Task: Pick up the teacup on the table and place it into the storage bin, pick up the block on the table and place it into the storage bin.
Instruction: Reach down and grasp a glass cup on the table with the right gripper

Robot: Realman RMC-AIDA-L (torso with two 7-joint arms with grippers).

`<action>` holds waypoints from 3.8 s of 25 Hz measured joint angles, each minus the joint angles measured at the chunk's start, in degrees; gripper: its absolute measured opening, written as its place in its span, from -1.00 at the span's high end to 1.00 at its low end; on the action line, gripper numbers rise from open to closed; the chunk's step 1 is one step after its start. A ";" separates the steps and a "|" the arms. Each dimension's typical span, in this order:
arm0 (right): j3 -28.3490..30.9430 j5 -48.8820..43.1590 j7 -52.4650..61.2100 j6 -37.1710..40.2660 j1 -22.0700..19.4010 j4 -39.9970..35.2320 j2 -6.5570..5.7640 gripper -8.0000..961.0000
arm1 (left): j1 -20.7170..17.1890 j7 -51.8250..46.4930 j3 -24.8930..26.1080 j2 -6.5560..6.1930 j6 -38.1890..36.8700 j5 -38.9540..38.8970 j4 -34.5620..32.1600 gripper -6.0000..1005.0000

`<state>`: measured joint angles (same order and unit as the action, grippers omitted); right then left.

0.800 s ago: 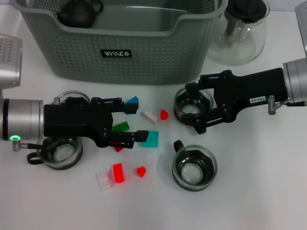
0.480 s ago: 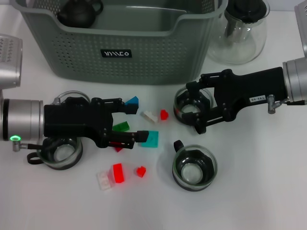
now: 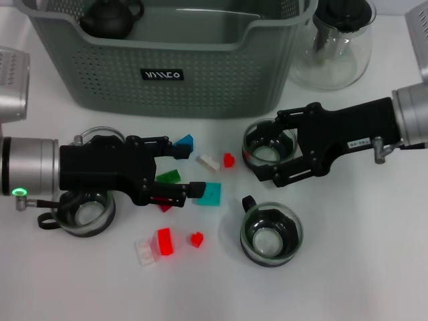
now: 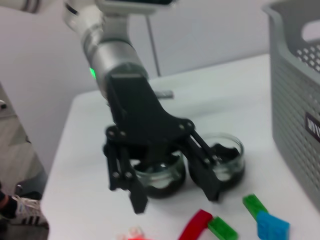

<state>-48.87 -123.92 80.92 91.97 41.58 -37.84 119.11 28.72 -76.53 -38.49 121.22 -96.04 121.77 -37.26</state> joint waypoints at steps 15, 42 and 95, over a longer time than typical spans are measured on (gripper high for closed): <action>-1.32 0.02 4.27 17.76 -1.76 -16.47 0.00 -0.84 | 0.23 -1.12 0.75 0.95 2.58 -0.66 0.42 -0.68; -28.12 -7.19 15.00 17.19 -0.15 -25.58 1.22 -0.84 | 1.04 0.20 0.79 2.14 0.83 -0.74 2.12 -0.68; -52.64 -9.32 22.18 -1.68 1.02 -23.72 1.48 0.37 | 0.63 0.24 2.00 1.03 1.28 -0.12 2.45 -0.68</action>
<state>-101.51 -133.24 103.11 90.28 42.60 -61.56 120.59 29.35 -76.28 -36.49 122.25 -94.76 121.65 -34.81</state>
